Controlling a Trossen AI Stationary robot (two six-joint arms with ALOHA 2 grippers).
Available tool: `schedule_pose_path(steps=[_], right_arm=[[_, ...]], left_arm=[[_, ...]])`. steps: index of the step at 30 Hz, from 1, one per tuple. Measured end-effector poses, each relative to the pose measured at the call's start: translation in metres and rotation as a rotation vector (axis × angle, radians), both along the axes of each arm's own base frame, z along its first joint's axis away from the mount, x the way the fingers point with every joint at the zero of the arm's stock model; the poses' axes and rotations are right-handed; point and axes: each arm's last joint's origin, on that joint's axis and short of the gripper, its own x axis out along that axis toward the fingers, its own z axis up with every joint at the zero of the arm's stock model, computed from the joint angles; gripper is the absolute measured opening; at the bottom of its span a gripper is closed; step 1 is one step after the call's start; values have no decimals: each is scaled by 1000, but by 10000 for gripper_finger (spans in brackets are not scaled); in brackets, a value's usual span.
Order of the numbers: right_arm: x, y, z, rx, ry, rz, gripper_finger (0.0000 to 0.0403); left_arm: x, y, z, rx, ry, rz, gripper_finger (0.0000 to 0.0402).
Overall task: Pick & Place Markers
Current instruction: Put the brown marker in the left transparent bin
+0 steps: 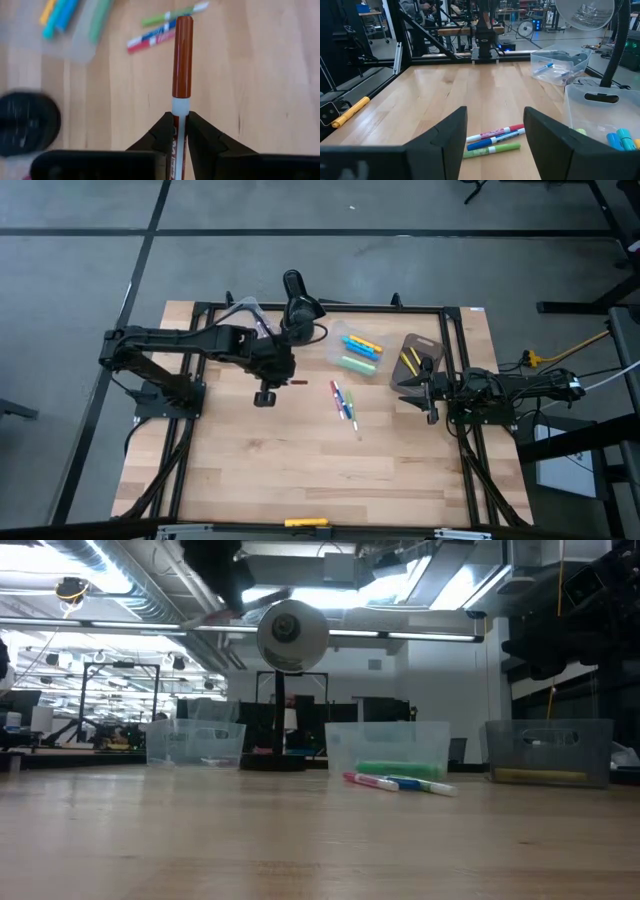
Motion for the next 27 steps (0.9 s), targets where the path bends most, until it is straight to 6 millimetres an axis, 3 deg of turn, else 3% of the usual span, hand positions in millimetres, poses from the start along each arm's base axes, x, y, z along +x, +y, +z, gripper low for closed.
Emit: schedule_pose_path(steps=[14,27], right_arm=[[0,0,0,0,0,0,194],[0,0,0,0,0,0,194]], left_arm=[[-21,7,-10,118,242,196,37],[-34,36,-11,213,345,347,38]])
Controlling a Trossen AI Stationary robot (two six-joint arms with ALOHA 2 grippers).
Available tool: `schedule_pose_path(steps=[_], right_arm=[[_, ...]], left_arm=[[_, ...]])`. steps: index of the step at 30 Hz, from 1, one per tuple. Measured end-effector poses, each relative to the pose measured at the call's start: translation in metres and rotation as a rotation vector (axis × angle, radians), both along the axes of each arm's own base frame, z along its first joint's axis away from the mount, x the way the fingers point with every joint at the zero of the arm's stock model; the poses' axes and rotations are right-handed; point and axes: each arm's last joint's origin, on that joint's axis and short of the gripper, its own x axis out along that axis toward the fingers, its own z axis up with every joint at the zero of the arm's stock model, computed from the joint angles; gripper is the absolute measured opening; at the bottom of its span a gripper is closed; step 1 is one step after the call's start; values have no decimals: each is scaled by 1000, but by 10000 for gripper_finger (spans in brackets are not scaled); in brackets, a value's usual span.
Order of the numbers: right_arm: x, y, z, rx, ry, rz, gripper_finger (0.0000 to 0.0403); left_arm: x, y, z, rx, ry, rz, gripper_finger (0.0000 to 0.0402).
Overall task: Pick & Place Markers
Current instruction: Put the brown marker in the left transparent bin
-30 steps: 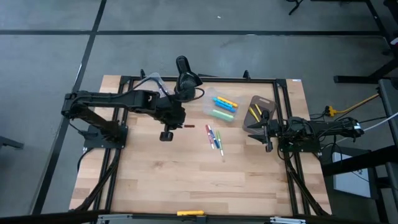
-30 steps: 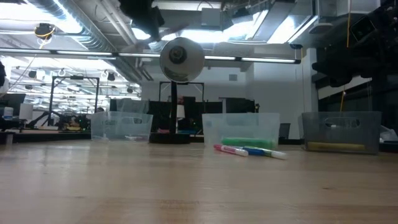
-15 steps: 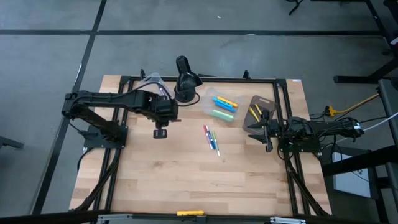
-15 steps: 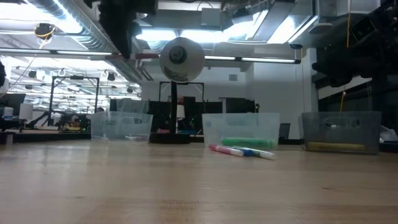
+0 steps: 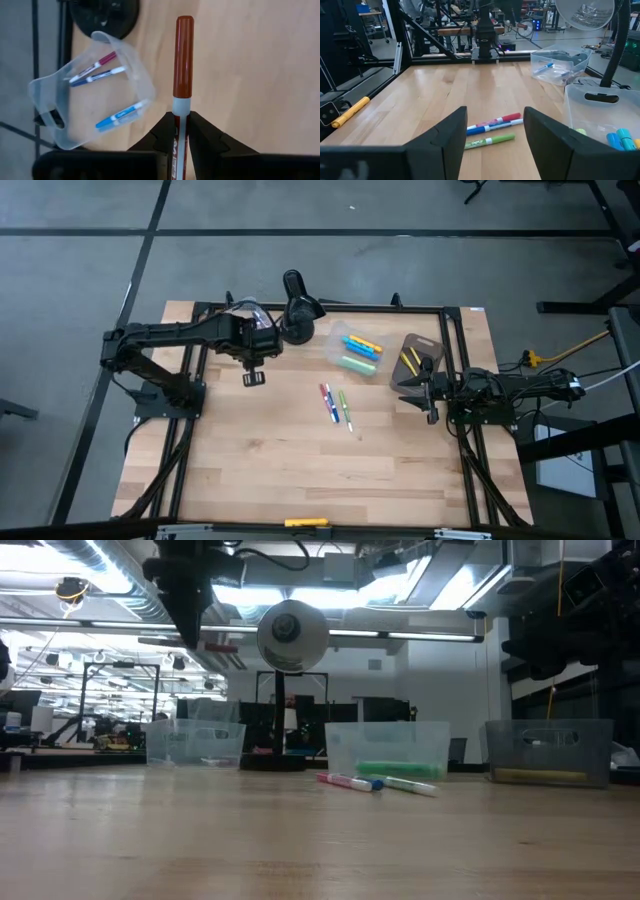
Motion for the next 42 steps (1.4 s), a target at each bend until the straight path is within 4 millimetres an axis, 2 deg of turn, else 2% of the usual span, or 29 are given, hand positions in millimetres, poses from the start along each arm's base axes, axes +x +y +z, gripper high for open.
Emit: schedule_pose_path(steps=[18,34,42], right_arm=[[0,0,0,0,0,0,194],[0,0,0,0,0,0,194],[0,0,0,0,0,0,194]], left_arm=[[-8,41,1,51,-6,112,40],[-28,85,2,88,-42,381,43],[-37,108,3,59,-131,506,40]])
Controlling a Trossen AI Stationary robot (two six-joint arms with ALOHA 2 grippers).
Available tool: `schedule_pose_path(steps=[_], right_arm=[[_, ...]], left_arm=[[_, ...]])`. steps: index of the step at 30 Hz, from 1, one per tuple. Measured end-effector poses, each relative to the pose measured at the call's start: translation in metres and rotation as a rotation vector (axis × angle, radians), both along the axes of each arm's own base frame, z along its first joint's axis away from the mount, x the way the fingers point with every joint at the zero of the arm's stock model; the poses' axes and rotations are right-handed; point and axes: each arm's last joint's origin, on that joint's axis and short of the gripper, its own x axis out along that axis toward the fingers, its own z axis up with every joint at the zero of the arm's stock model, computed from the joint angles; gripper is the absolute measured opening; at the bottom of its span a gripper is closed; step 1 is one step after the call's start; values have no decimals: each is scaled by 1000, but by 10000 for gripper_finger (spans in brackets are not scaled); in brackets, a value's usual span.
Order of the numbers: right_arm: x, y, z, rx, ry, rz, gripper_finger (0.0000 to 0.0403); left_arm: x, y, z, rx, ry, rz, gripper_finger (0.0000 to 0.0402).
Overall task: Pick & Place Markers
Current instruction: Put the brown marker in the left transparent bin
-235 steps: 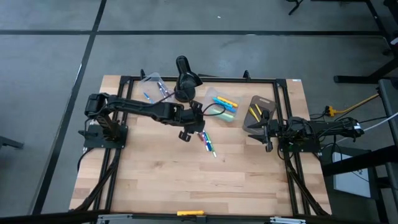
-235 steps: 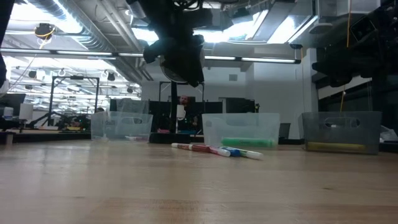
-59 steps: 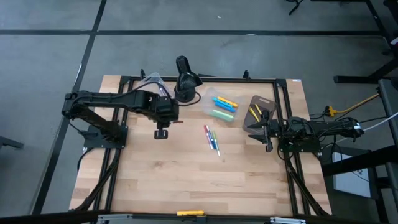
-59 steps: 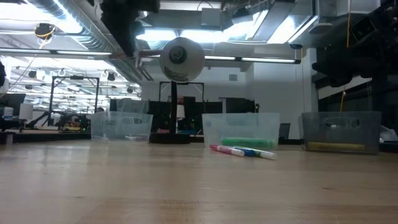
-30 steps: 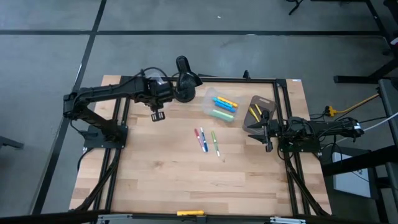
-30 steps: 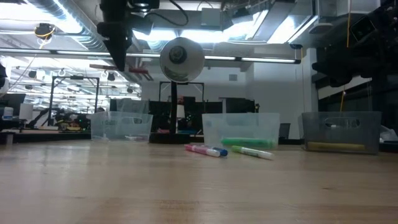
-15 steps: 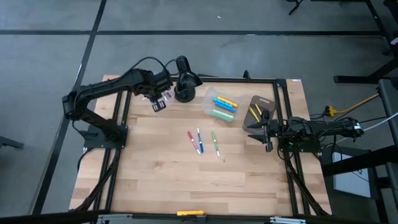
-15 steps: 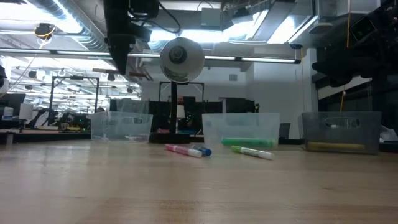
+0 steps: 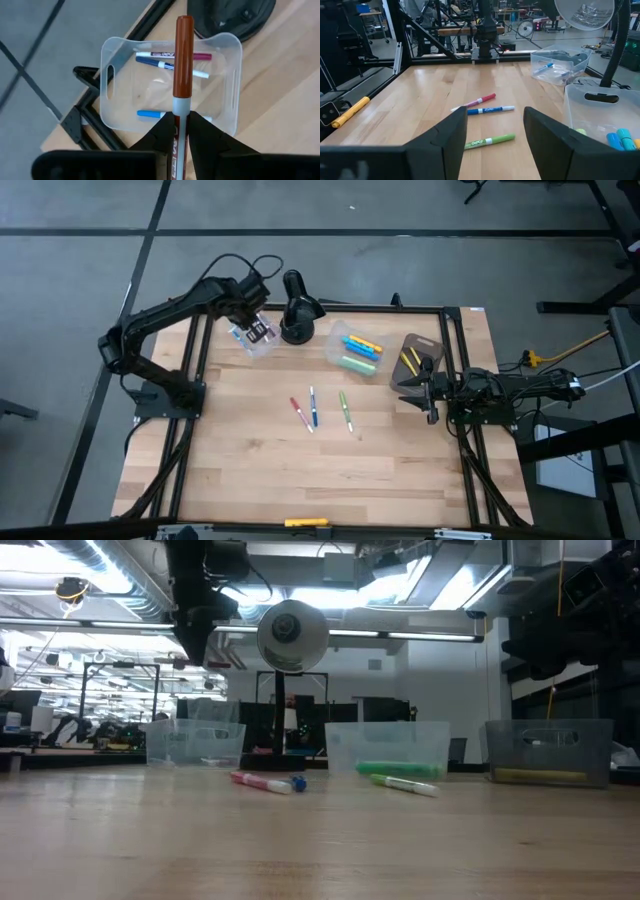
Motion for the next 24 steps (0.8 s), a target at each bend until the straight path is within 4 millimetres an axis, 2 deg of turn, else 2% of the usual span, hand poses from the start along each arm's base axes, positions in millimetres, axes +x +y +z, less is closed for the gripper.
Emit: schedule_pose_path(steps=[11,24], right_arm=[[0,0,0,0,0,0,194],[0,0,0,0,0,0,194]], left_arm=[[-15,18,0,-14,-66,214,44],[-13,23,-4,-17,-83,248,45]])
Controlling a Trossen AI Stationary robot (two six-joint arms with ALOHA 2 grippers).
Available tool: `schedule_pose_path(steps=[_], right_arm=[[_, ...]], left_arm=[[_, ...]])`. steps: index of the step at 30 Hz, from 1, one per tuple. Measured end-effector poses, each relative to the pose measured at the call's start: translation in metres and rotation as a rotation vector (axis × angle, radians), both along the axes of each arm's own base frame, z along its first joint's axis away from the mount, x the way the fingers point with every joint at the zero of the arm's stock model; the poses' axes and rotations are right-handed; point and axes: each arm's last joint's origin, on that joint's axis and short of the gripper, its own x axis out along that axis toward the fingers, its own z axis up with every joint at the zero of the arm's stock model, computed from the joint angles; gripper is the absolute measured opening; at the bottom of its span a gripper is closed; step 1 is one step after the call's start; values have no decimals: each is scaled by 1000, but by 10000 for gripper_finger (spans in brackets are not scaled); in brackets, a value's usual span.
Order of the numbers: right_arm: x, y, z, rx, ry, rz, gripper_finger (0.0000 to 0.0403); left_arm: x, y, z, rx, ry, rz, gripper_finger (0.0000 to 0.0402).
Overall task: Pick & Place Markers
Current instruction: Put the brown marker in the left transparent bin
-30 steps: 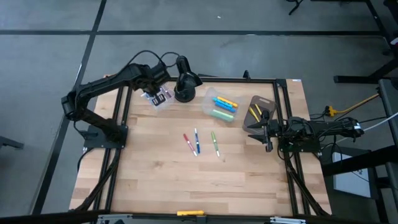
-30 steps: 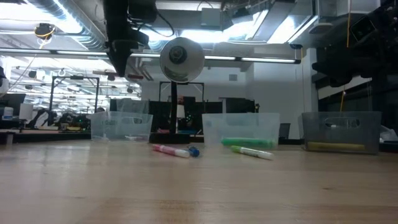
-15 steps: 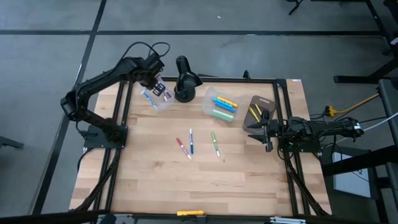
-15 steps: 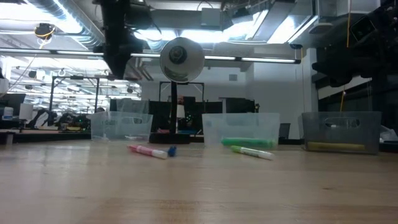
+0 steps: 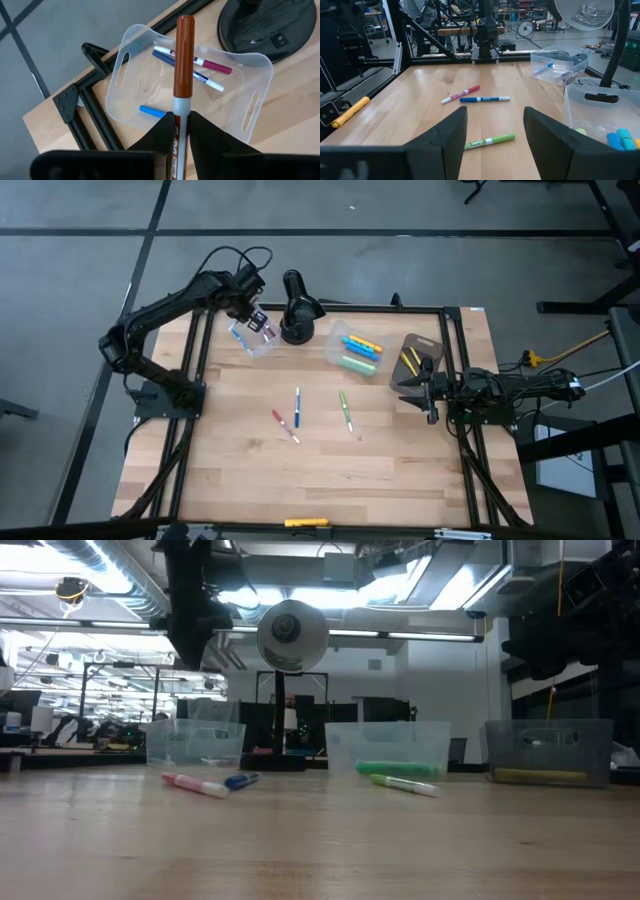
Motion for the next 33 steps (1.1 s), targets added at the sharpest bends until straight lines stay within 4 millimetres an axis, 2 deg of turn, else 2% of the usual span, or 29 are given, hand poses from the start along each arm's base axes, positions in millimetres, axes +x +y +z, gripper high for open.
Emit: schedule_pose_path(steps=[10,22,33], right_arm=[[0,0,0,0,0,0,194],[0,0,0,0,0,0,194],[0,0,0,0,0,0,194]], left_arm=[[5,4,-44,-52,58,-47,44],[-2,7,-65,-50,100,-49,54],[1,13,-79,24,194,-395,47]])
